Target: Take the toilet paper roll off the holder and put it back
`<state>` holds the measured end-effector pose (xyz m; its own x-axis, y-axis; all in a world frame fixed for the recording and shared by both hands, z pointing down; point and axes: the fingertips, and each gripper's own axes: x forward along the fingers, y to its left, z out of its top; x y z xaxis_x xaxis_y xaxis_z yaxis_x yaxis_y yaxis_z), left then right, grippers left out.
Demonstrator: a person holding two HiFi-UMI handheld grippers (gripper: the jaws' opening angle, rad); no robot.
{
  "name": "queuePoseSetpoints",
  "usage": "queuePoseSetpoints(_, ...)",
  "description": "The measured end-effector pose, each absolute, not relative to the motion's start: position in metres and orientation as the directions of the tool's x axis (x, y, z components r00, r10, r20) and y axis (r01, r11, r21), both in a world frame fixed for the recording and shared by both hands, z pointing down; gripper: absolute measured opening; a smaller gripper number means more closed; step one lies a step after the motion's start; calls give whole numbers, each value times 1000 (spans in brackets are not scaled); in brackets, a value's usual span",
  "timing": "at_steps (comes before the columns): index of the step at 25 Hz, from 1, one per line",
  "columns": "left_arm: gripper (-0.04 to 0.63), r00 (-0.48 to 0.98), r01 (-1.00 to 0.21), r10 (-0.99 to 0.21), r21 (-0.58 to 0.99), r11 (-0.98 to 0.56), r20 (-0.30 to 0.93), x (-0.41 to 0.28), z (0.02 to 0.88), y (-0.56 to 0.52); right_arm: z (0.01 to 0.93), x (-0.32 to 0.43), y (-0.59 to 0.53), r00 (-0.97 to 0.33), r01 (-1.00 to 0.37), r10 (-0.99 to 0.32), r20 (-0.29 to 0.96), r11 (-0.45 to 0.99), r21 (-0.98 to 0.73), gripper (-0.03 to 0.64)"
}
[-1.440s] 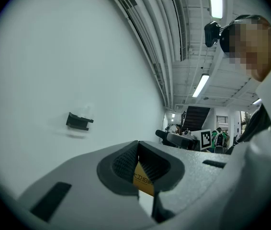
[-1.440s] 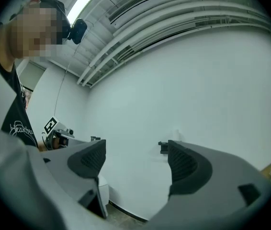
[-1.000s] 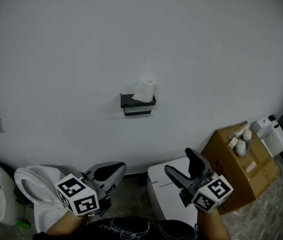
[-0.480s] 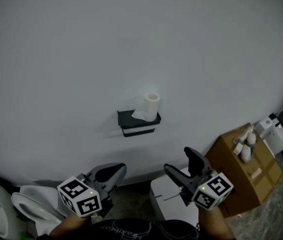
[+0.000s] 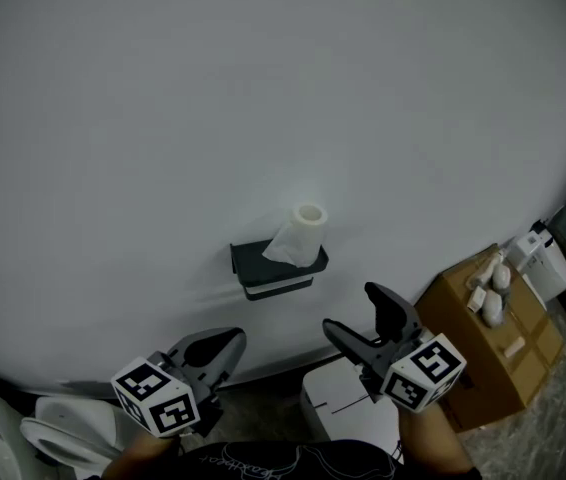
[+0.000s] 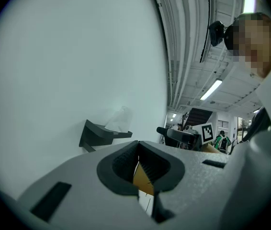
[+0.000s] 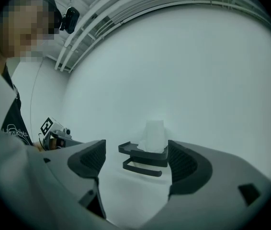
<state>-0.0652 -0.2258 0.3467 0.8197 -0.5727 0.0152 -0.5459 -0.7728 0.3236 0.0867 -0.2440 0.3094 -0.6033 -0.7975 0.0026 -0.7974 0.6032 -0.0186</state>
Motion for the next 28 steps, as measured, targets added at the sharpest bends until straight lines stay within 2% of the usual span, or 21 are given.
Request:
queuePoseSetpoints(16,5,783,-574,-623,389,-721,2,-103,369,-263,300,64,-335,-582,-813,-813,9,583,2,396)
queuePoseSetpoints(28,5,760,-604,-649,372,-705,4,-113,366,-280,305,53,-381,-584,-811,-810,47,585,7,387)
